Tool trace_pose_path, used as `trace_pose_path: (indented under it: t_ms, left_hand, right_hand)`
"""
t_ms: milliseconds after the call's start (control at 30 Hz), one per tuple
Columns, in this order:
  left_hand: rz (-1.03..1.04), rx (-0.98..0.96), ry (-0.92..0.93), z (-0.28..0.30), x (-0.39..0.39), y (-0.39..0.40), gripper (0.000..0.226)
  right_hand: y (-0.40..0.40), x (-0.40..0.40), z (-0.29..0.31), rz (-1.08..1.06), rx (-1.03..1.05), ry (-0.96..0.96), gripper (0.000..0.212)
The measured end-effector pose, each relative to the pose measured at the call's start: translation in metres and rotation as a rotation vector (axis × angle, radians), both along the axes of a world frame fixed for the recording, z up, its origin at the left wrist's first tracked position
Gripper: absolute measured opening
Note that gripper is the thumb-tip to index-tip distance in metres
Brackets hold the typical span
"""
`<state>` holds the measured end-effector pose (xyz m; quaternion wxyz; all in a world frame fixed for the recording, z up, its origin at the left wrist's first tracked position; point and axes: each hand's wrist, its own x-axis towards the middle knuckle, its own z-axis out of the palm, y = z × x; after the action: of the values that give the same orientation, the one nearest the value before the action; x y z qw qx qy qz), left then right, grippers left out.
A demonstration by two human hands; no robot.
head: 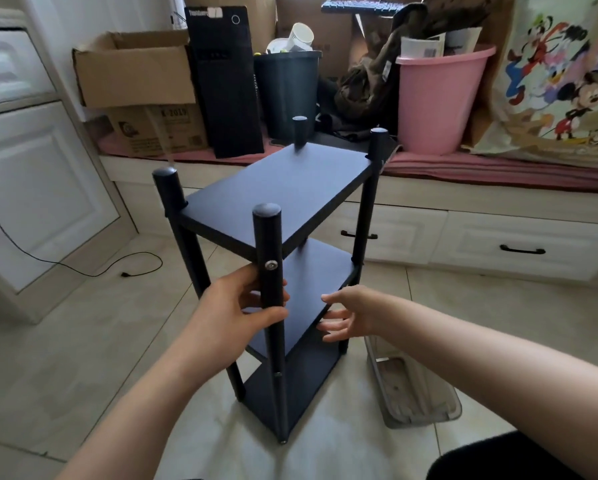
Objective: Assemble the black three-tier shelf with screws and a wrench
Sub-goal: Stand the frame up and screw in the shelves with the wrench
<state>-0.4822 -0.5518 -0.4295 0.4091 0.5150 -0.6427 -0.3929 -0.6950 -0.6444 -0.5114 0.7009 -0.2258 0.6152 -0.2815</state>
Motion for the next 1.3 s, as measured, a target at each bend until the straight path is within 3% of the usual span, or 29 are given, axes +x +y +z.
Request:
trace_pose_path:
  t_ms: [67, 300, 533, 867, 1033, 1133, 1300]
  left_hand:
    - [-0.016, -0.042, -0.044, -0.002, -0.010, 0.001, 0.036]
    - [-0.048, -0.124, -0.037, -0.008, -0.051, 0.000, 0.038]
    - [-0.019, -0.171, 0.012, -0.016, -0.081, -0.012, 0.033]
    - [-0.096, -0.100, -0.003, -0.026, -0.084, -0.023, 0.020]
    - [-0.139, -0.022, -0.068, -0.037, -0.083, -0.024, 0.021]
    - [-0.141, 0.001, -0.103, -0.043, -0.084, -0.025, 0.020]
    - [-0.158, 0.018, -0.120, -0.044, -0.084, -0.028, 0.020]
  right_hand:
    - [-0.005, 0.001, 0.000, 0.008, -0.003, 0.002, 0.010]
    - [-0.015, -0.001, 0.005, 0.009, -0.126, 0.113, 0.046]
    - [-0.024, -0.018, 0.003, -0.023, -0.181, 0.095, 0.058]
    - [-0.017, -0.058, -0.024, -0.031, -0.184, 0.073, 0.027]
    - [0.008, -0.103, -0.063, 0.240, -0.098, 0.273, 0.010]
    - [0.021, -0.116, -0.104, 0.330, -0.074, 0.515, 0.003]
    - [0.048, -0.119, -0.171, 0.659, -0.057, 0.996, 0.029]
